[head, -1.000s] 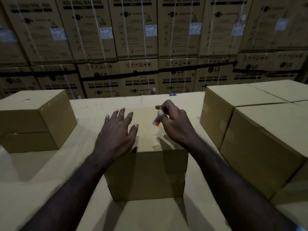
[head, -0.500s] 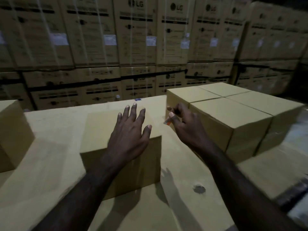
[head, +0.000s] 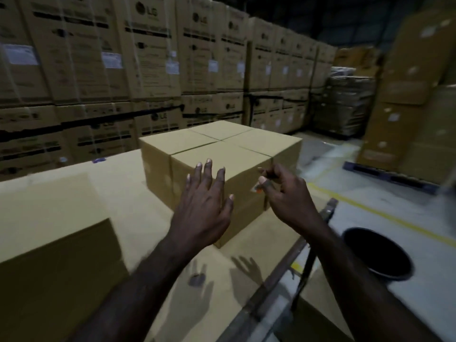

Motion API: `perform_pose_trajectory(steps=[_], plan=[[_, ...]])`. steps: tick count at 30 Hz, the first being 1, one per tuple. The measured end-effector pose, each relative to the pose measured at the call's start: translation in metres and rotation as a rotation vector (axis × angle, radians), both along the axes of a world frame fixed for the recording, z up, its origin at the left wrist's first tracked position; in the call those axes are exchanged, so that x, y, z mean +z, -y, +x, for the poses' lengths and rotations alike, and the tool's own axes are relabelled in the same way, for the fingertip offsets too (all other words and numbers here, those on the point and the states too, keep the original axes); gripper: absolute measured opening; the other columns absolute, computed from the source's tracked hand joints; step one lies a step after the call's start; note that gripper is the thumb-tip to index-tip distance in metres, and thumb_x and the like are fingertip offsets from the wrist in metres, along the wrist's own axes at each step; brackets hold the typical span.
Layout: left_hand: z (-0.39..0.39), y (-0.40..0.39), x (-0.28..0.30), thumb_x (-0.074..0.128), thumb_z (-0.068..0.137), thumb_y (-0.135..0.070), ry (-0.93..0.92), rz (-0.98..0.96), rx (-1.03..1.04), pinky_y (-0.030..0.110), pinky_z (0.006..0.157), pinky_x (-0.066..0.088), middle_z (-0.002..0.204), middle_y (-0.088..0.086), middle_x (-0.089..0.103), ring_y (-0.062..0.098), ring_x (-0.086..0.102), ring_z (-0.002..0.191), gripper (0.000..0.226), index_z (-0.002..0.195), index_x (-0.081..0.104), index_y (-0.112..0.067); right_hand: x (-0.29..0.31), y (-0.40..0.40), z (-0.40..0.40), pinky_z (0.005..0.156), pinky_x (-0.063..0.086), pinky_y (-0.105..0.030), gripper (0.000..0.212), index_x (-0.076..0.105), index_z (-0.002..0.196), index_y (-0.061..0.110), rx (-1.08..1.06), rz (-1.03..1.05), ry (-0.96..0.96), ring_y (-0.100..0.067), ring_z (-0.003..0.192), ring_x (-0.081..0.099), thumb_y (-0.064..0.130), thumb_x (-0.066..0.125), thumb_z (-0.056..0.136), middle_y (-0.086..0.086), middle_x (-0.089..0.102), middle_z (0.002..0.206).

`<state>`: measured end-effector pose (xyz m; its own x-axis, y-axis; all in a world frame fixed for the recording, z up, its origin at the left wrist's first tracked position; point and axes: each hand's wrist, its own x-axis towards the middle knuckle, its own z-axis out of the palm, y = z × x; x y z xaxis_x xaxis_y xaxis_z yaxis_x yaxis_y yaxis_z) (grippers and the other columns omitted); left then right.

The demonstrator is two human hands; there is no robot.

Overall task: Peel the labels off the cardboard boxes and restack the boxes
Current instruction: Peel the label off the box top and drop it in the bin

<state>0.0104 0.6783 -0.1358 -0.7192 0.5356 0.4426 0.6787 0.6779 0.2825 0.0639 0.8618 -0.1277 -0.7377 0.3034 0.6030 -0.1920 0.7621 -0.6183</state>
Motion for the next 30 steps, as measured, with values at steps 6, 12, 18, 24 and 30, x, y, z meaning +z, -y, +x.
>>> perform_pose_trajectory(steps=[6, 12, 18, 24, 30], plan=[[0.021, -0.135, -0.011, 0.032, 0.100, -0.047, 0.008, -0.005, -0.116, 0.039, 0.121, -0.004, 0.162, 0.003, -0.013, 0.017, -0.016, 0.148, 0.067, 0.155, 0.003, -0.023, -0.014, -0.126, 0.037, 0.083, 0.050, -0.035, 0.008, 0.057, 0.085, 0.015, -0.120, -0.001, 0.008, -0.014, 0.102, 0.065, 0.017, 0.060, 0.092, 0.003, 0.072, 0.090], [0.041, -0.263, -0.022, 0.033, 0.101, -0.039, 0.021, -0.009, -0.205, 0.038, 0.121, -0.003, 0.162, 0.004, -0.011, 0.019, -0.013, 0.148, 0.063, 0.156, 0.006, -0.021, -0.027, -0.243, 0.074, 0.089, 0.050, -0.033, 0.004, 0.061, 0.086, 0.016, -0.208, -0.058, 0.063, -0.013, 0.108, 0.064, 0.012, 0.064, 0.088, 0.001, 0.072, 0.102], [0.058, -0.361, -0.040, 0.032, 0.103, -0.028, 0.039, -0.054, -0.321, 0.039, 0.120, -0.004, 0.162, 0.006, -0.010, 0.022, -0.012, 0.148, 0.059, 0.155, 0.007, -0.019, -0.046, -0.327, 0.109, 0.078, 0.039, -0.011, 0.026, 0.060, 0.086, 0.019, -0.318, -0.148, 0.166, 0.005, 0.096, 0.057, -0.004, 0.049, 0.085, 0.013, 0.063, 0.094], [0.057, -0.432, -0.061, 0.033, 0.100, -0.017, 0.065, -0.135, -0.423, 0.041, 0.121, -0.001, 0.162, 0.008, -0.010, 0.024, -0.012, 0.148, 0.062, 0.155, 0.006, -0.018, -0.082, -0.389, 0.119, 0.089, 0.048, -0.031, 0.036, 0.064, 0.089, 0.021, -0.458, -0.140, 0.250, -0.019, 0.106, 0.063, -0.008, 0.043, 0.083, 0.000, 0.072, 0.103], [0.034, -0.500, -0.090, 0.039, 0.093, -0.014, 0.057, -0.170, -0.504, 0.042, 0.121, 0.001, 0.162, 0.012, -0.005, 0.028, -0.006, 0.149, 0.067, 0.154, 0.011, -0.015, -0.111, -0.447, 0.107, 0.094, 0.049, -0.032, 0.036, 0.075, 0.087, 0.015, -0.596, -0.139, 0.340, -0.021, 0.105, 0.066, -0.009, 0.049, 0.081, -0.005, 0.074, 0.104]])
